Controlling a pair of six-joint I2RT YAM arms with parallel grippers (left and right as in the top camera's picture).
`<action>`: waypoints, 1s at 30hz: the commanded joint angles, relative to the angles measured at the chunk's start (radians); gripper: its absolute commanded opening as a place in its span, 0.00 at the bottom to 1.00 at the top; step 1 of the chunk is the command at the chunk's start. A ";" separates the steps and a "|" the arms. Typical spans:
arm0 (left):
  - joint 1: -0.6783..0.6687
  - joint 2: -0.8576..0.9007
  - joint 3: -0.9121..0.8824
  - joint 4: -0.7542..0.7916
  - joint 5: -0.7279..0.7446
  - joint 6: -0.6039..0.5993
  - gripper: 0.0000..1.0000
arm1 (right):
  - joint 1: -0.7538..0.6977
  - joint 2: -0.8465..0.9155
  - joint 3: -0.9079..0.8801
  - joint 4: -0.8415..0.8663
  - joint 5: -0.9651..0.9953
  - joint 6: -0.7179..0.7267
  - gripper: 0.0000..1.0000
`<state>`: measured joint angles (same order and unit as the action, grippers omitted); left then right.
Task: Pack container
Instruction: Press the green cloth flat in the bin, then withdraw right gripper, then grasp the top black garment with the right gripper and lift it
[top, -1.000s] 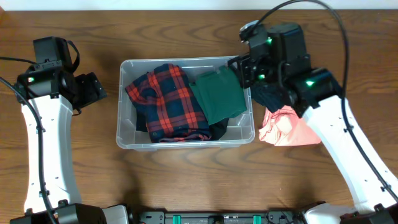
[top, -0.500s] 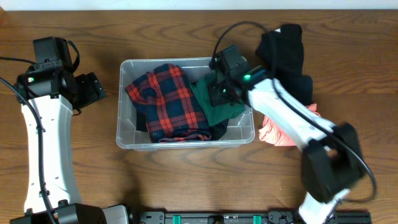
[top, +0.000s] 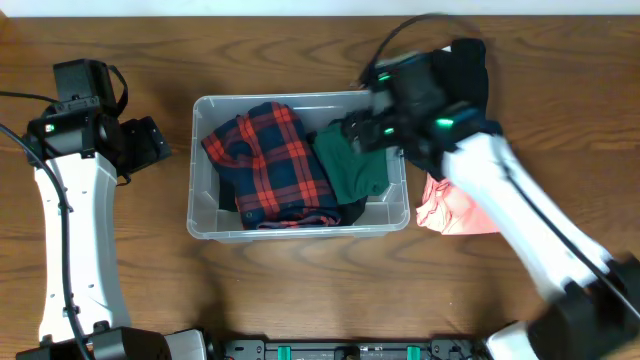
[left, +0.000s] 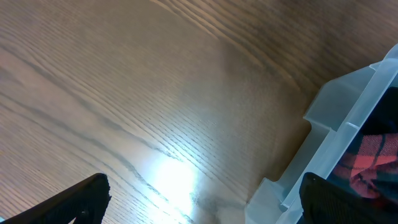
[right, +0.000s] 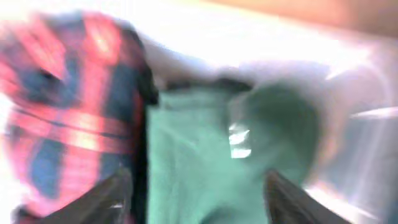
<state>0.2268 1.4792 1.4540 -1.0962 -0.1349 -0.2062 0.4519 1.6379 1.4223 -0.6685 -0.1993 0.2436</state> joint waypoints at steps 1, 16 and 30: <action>0.004 0.004 0.000 -0.002 -0.011 -0.002 0.98 | -0.108 -0.138 0.022 -0.005 -0.015 -0.020 0.79; 0.004 0.004 0.000 -0.002 -0.011 -0.002 0.98 | -0.654 0.036 0.021 0.053 -0.331 0.034 0.89; 0.004 0.004 0.000 -0.002 -0.011 -0.002 0.98 | -0.735 0.450 0.022 0.407 -0.367 0.209 0.91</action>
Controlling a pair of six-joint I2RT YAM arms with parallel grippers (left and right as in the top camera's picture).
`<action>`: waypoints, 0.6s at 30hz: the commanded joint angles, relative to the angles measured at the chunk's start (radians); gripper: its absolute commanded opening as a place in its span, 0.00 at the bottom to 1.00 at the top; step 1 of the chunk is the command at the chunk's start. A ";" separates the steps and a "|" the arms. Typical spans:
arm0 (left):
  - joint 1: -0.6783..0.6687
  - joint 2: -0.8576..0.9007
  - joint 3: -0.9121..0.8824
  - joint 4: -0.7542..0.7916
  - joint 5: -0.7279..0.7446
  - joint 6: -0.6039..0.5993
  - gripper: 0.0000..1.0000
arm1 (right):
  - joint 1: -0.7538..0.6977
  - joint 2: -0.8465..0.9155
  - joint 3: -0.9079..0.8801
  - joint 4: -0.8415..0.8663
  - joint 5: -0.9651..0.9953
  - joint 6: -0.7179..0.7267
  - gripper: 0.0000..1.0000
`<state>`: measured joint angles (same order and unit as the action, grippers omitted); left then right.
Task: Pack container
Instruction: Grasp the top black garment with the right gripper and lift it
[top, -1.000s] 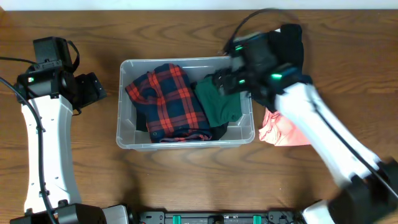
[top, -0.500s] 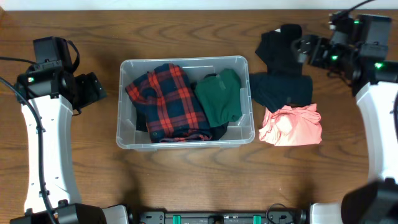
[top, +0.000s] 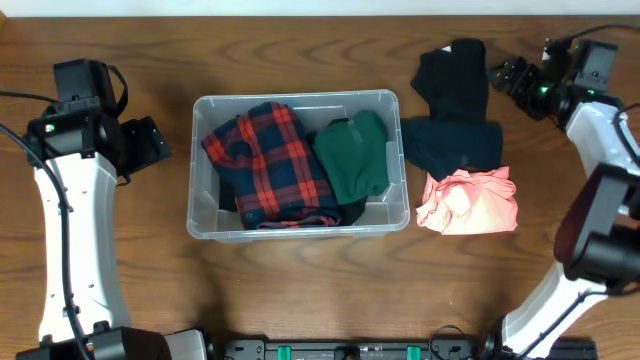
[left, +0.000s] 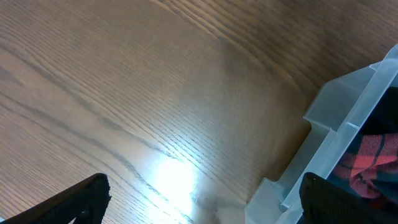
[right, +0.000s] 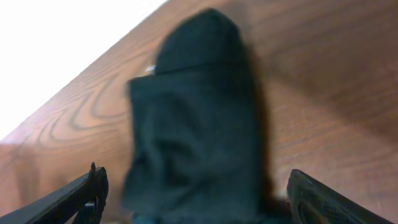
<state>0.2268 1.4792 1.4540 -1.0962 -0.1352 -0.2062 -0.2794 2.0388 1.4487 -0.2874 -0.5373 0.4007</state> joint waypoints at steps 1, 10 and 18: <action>0.004 0.004 0.000 -0.002 -0.011 -0.002 0.98 | -0.003 0.070 -0.005 0.044 -0.029 0.058 0.91; 0.004 0.004 0.000 -0.002 -0.011 -0.002 0.98 | 0.015 0.210 -0.005 0.212 -0.125 0.148 0.90; 0.004 0.004 0.000 -0.002 -0.011 -0.002 0.98 | 0.064 0.289 -0.005 0.280 -0.125 0.175 0.68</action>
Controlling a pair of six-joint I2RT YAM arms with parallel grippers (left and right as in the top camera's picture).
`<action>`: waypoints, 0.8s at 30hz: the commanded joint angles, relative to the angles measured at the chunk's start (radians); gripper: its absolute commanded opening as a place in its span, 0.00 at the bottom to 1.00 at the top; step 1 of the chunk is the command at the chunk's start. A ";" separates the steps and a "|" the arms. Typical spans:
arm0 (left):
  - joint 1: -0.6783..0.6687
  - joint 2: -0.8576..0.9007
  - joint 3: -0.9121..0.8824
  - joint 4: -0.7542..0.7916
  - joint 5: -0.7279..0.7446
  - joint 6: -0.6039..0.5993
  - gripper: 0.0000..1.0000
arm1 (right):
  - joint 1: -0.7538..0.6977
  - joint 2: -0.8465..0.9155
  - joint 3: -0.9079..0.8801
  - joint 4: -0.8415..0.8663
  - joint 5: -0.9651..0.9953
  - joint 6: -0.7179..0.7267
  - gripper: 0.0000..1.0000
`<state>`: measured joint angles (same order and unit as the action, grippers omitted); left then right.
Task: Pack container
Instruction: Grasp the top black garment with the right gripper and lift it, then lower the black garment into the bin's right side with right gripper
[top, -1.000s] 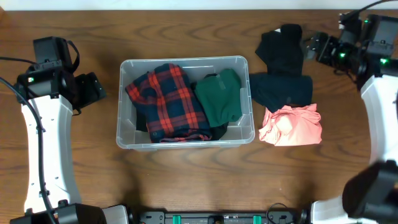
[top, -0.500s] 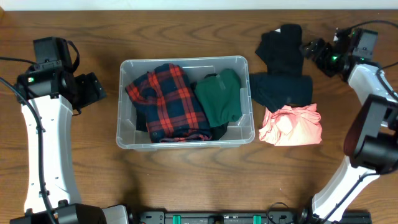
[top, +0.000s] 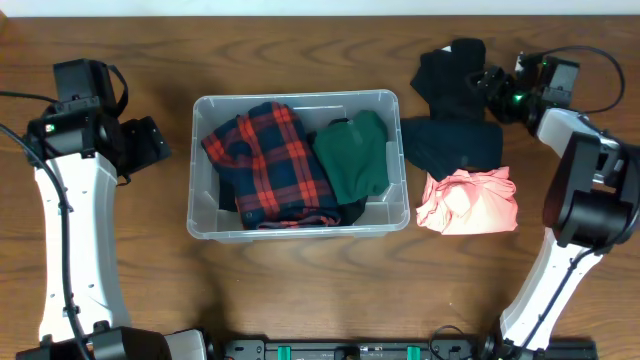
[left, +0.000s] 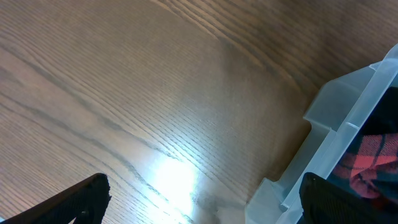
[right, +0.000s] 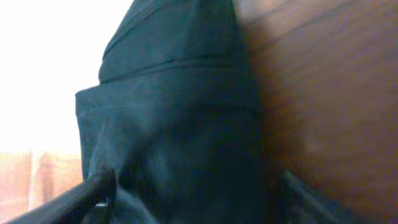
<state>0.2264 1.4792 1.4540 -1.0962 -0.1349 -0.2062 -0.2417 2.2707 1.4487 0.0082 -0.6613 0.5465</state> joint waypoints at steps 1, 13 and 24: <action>0.004 0.004 0.000 -0.002 -0.011 -0.002 0.98 | 0.029 0.060 -0.005 -0.016 0.002 0.028 0.56; 0.004 0.004 0.000 -0.002 -0.011 -0.002 0.98 | -0.014 -0.150 -0.004 -0.027 -0.281 0.037 0.01; 0.004 0.004 0.000 -0.002 -0.011 -0.002 0.98 | 0.138 -0.662 -0.004 -0.343 -0.359 -0.124 0.01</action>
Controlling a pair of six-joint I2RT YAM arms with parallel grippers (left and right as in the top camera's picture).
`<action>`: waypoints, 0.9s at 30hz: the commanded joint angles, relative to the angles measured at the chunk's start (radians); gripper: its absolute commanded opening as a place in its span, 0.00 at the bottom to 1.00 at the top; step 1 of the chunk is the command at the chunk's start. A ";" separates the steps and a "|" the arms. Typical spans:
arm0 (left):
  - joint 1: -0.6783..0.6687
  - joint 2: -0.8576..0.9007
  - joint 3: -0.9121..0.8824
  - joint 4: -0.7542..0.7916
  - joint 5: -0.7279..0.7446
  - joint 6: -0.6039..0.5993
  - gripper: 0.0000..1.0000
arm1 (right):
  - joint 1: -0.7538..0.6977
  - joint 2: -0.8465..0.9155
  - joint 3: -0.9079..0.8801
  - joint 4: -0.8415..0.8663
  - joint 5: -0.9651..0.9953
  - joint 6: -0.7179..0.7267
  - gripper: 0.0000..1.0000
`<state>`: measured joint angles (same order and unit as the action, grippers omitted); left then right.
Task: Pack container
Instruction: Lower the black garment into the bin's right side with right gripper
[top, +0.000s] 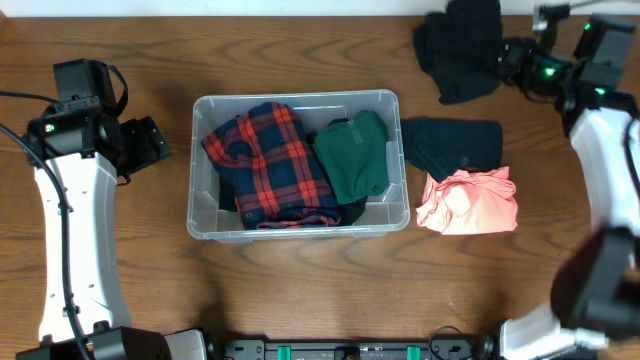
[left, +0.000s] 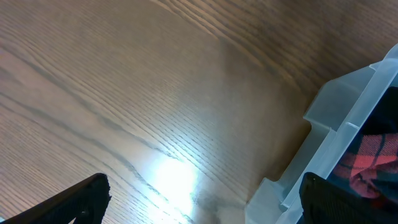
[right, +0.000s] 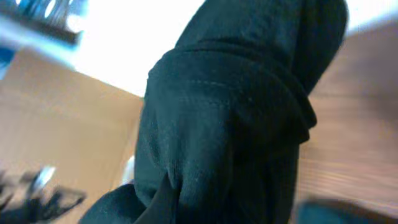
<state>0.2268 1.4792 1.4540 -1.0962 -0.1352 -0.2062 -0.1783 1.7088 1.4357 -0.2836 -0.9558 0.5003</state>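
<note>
A clear plastic container (top: 200, 165) stands mid-table, holding a red-and-navy plaid shirt (top: 268, 160) and a green garment (top: 352, 152). At the back right my right gripper (top: 512, 60) is shut on a black garment (top: 458, 42), which hangs bunched above the table. In the right wrist view that black garment (right: 236, 118) fills the frame and hides the fingers. My left gripper (left: 202, 205) is open over bare wood left of the container's corner (left: 339, 118), with nothing between its fingers.
A second dark garment (top: 452, 143) lies flat right of the container. A crumpled pink garment (top: 467, 200) lies just in front of it. The table's back edge runs close behind the right gripper.
The black garment lay on the table with my right gripper pressed against it. Now it is bunched in that gripper, raised and shifted toward the back edge. The left arm has not moved.
My right gripper was over the container beside the green garment. Then it was open at the back right, facing the black garment on the table. Then it was close against that garment, and now holds it off the table. The left arm stayed still throughout.
</note>
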 joint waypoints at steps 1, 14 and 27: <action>0.004 0.004 0.000 -0.002 -0.011 -0.002 0.98 | 0.100 -0.132 0.009 -0.083 -0.048 -0.082 0.01; 0.004 0.004 0.000 -0.002 -0.011 -0.002 0.98 | 0.556 -0.217 -0.051 -0.451 0.498 0.050 0.01; 0.004 0.004 0.000 -0.002 -0.011 -0.002 0.98 | 0.705 -0.111 -0.251 0.011 0.665 0.018 0.01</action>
<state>0.2268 1.4792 1.4536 -1.0962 -0.1349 -0.2062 0.5224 1.5978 1.1759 -0.3622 -0.2520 0.5762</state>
